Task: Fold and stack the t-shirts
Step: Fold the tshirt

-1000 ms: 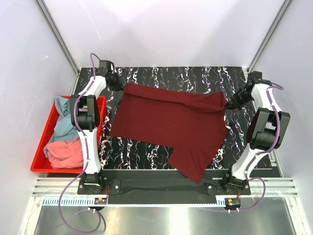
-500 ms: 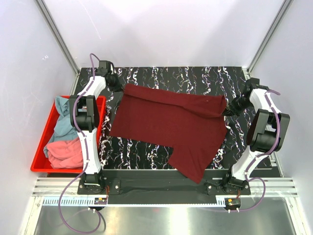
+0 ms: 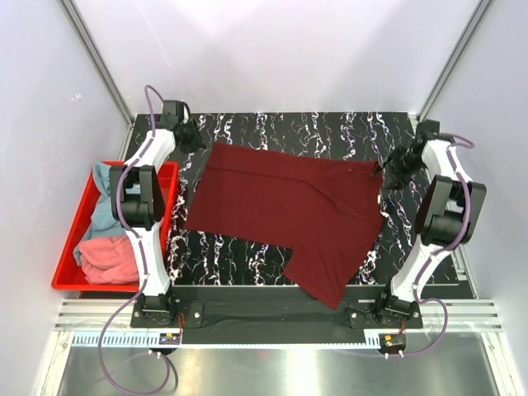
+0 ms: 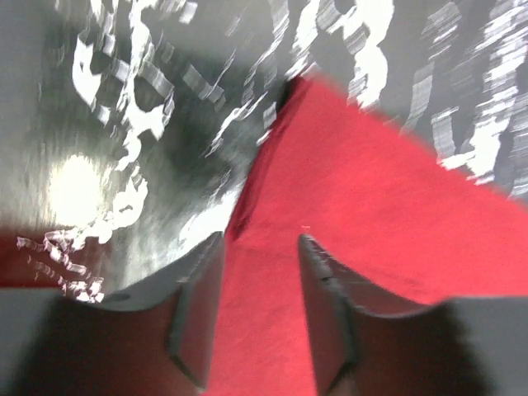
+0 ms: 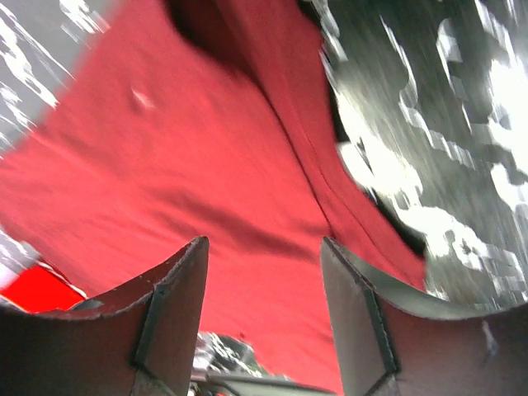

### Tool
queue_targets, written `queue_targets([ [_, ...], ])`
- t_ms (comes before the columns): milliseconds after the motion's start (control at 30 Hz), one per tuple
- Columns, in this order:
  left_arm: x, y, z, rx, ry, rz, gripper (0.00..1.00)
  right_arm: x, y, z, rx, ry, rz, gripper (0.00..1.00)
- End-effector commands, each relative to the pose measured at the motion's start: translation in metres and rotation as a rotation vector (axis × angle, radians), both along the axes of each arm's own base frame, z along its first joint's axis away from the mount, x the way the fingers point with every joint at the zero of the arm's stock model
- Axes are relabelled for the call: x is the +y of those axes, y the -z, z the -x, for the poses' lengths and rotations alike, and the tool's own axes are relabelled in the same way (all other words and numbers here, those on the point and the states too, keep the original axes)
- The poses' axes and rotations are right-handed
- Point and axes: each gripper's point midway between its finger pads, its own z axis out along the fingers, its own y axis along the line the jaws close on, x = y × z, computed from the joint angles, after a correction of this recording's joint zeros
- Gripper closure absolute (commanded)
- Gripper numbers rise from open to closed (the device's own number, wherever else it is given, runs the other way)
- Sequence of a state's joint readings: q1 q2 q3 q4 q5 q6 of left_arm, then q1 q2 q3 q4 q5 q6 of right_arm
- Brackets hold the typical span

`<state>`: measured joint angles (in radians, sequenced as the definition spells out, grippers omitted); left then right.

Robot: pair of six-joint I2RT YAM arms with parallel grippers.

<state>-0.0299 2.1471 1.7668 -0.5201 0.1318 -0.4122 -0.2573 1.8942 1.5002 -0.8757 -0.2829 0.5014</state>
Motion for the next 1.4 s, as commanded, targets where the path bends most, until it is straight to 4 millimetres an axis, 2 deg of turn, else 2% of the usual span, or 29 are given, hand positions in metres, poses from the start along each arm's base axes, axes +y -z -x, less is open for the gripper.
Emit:
queue_targets([
  [0, -0.023, -0.067, -0.042, -0.243, 0.043, 0.059, 0.60, -0.006, -0.004, -0.051, -0.103, 0.009, -0.012, 0.37],
  [67, -0.047, -0.066, -0.052, -0.240, 0.104, 0.118, 0.69, -0.010, 0.004, -0.072, -0.117, 0.004, -0.017, 0.40],
  [133, -0.068, -0.055, -0.063, -0.230, 0.153, 0.178, 0.74, -0.014, 0.008, -0.085, -0.135, -0.008, -0.009, 0.43],
  [200, -0.081, -0.044, -0.065, -0.206, 0.154, 0.214, 0.75, -0.017, 0.011, -0.101, -0.164, -0.020, -0.004, 0.45],
  [233, -0.086, -0.032, -0.063, -0.178, 0.148, 0.230, 0.76, -0.018, 0.014, -0.105, -0.165, -0.026, -0.005, 0.45],
  [367, -0.092, -0.012, -0.061, -0.154, 0.131, 0.247, 0.76, -0.025, 0.021, -0.120, -0.172, -0.028, 0.015, 0.45],
  [500, -0.094, 0.002, -0.062, -0.118, 0.109, 0.261, 0.75, -0.021, 0.025, -0.132, -0.196, -0.009, -0.023, 0.48],
  [700, -0.084, 0.020, -0.056, -0.062, 0.065, 0.221, 0.73, -0.024, 0.033, -0.140, -0.194, 0.021, -0.024, 0.56],
  [767, -0.080, 0.029, -0.054, -0.033, 0.046, 0.218, 0.74, -0.028, 0.034, -0.144, -0.205, 0.033, -0.011, 0.65],
  [867, -0.077, 0.037, -0.051, 0.003, 0.019, 0.231, 0.75, -0.035, 0.037, -0.155, -0.230, 0.034, 0.008, 0.92],
  [933, -0.078, 0.040, -0.051, 0.009, 0.021, 0.236, 0.76, -0.037, 0.035, -0.164, -0.255, 0.019, 0.018, 1.00],
  [1000, -0.078, 0.041, -0.051, 0.009, 0.023, 0.231, 0.76, -0.042, 0.029, -0.179, -0.291, 0.007, 0.036, 1.00],
  [1033, -0.077, 0.042, -0.050, 0.015, 0.022, 0.226, 0.77, -0.045, 0.016, -0.190, -0.331, 0.005, 0.049, 1.00],
  [1067, -0.077, 0.042, -0.050, 0.017, 0.023, 0.223, 0.77, -0.047, 0.022, -0.191, -0.313, 0.007, 0.054, 1.00],
  [1133, -0.074, 0.046, -0.049, 0.032, 0.019, 0.214, 0.78, -0.056, 0.015, -0.201, -0.333, 0.018, 0.093, 1.00],
  [1233, -0.074, 0.047, -0.047, 0.037, 0.021, 0.211, 0.79, -0.057, 0.010, -0.209, -0.351, 0.016, 0.091, 1.00],
  [1300, -0.073, 0.045, -0.045, 0.035, 0.024, 0.212, 0.78, -0.056, 0.011, -0.206, -0.327, 0.019, 0.083, 1.00],
  [1333, -0.074, 0.041, -0.046, 0.028, 0.026, 0.214, 0.77, -0.055, 0.010, -0.205, -0.326, 0.017, 0.082, 0.98],
  [1367, -0.074, 0.033, -0.047, 0.014, 0.030, 0.217, 0.72, -0.054, 0.011, -0.201, -0.310, 0.014, 0.080, 0.88],
])
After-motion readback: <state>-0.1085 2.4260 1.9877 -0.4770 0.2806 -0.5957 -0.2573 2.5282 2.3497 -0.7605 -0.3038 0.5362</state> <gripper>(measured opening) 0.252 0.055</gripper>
